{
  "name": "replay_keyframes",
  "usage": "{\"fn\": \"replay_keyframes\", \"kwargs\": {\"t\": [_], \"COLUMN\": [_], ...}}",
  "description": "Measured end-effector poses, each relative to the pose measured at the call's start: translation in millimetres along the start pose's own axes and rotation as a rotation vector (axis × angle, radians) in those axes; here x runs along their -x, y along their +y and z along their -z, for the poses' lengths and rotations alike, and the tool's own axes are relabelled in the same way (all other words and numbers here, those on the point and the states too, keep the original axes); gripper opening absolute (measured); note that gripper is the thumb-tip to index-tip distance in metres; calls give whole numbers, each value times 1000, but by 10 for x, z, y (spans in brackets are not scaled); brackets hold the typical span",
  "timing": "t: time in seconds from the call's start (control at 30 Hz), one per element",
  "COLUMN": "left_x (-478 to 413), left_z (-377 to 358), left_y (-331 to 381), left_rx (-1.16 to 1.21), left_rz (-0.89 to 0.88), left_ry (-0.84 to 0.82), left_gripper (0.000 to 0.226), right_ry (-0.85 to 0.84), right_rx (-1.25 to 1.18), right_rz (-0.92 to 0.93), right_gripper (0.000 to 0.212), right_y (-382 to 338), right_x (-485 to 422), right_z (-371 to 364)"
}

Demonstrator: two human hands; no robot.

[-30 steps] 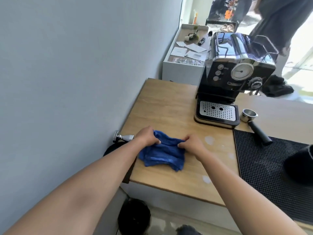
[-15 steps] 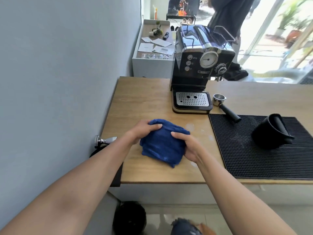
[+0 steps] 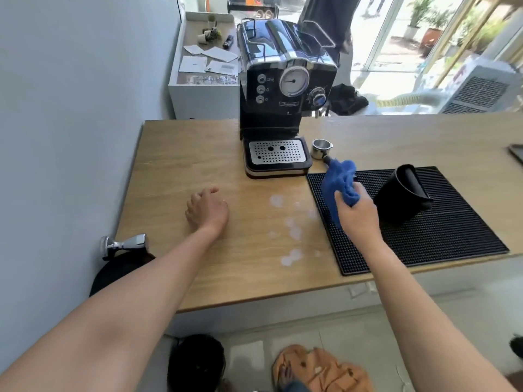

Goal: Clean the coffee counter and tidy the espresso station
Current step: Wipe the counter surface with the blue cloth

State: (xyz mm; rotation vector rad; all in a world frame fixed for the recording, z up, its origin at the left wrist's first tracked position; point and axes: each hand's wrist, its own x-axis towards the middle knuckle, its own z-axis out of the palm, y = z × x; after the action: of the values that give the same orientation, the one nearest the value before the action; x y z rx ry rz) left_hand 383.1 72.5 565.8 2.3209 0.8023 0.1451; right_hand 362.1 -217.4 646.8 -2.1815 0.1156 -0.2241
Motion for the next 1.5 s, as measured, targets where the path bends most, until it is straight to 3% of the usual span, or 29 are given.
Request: {"fn": "replay_keyframes", "kwargs": {"t": [0.07, 0.17, 0.23, 0.33, 0.43, 0.57, 0.77, 0.9, 1.17, 1.3, 1.37, 1.5], "left_x": [16, 40, 52, 17, -16, 23, 69, 41, 46, 52, 97, 339], "left_z": [-51, -108, -120, -58, -6, -30, -26, -31, -37, -4, 36, 113], "left_y": [-31, -120, -169, -237, -340, -452, -443, -443, -444, -467, -500, -654], "left_rx": [-19, -57, -93, -126, -182, -294, -353, -368, -355, -354, -360, -391], "left_rz": [-4, -28, -56, -69, -77, -162, -182, -186, -172, -179, -196, -228], "left_ry": [22, 21, 8, 25, 23, 50, 72, 79, 77, 16, -32, -43], "left_gripper": [45, 50, 51, 51, 55, 59, 59, 58, 55, 55, 56, 55], "right_ry": [-119, -343, -338, -351, -439, -313, -196, -275, -608, -655, -567, -414], "right_rx": [291, 537, 738, 839, 841, 813, 778, 812, 699, 702, 751, 838], "right_rz": [42, 112, 240, 220, 190, 168, 6, -21, 390, 584, 555, 244], "right_gripper": [27, 44, 65, 85, 75, 59, 59, 59, 59, 69, 70, 70], "right_y": [112, 315, 485, 584, 635, 671, 472, 315, 88, 369, 565, 597], "right_x": [158, 421, 461, 314, 133, 68, -242, -329, 381, 840, 808, 322], "right_z": [-191, -456, -552, -581, -661, -807, -1104, -1355, -1407, -969, -742, -764]}}
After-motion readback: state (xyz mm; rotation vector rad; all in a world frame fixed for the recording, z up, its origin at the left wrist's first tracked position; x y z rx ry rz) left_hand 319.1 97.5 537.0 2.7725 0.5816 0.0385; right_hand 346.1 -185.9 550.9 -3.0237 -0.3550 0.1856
